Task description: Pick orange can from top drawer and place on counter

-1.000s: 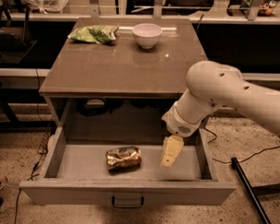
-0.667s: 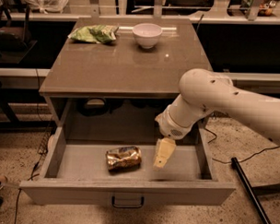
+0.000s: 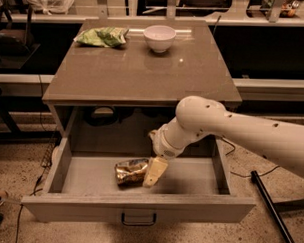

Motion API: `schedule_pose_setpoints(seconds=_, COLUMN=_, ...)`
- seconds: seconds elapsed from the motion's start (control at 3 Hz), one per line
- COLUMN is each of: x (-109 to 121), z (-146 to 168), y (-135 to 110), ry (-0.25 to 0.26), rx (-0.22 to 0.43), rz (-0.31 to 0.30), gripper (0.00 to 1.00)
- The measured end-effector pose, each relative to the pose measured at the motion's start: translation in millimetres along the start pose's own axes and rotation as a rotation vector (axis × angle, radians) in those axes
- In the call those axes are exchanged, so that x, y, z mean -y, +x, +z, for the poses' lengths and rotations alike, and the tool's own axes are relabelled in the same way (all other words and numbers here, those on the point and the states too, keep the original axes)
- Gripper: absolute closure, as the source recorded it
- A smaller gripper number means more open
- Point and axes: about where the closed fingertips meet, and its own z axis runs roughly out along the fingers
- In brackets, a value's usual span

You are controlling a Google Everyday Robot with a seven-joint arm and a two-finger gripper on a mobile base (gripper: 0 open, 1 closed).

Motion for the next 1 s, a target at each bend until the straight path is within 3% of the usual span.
schedule_pose_setpoints(seconds=0.33, x=5.0, z=22.1, y=-8.0, ry=0.015, rx=0.032, rz=-0.012, gripper=0.0)
schedule_pose_setpoints(seconds=0.67, x=3.6, z=37.9, y=-13.0, ry=0.014, rx=0.041, rz=-0.02, gripper=0.18)
schedule_pose_setpoints(seconds=1.0, x=-2.0, z=42.7, y=-13.1, ry=0.01, rx=0.045, rz=-0.013, gripper=0.49)
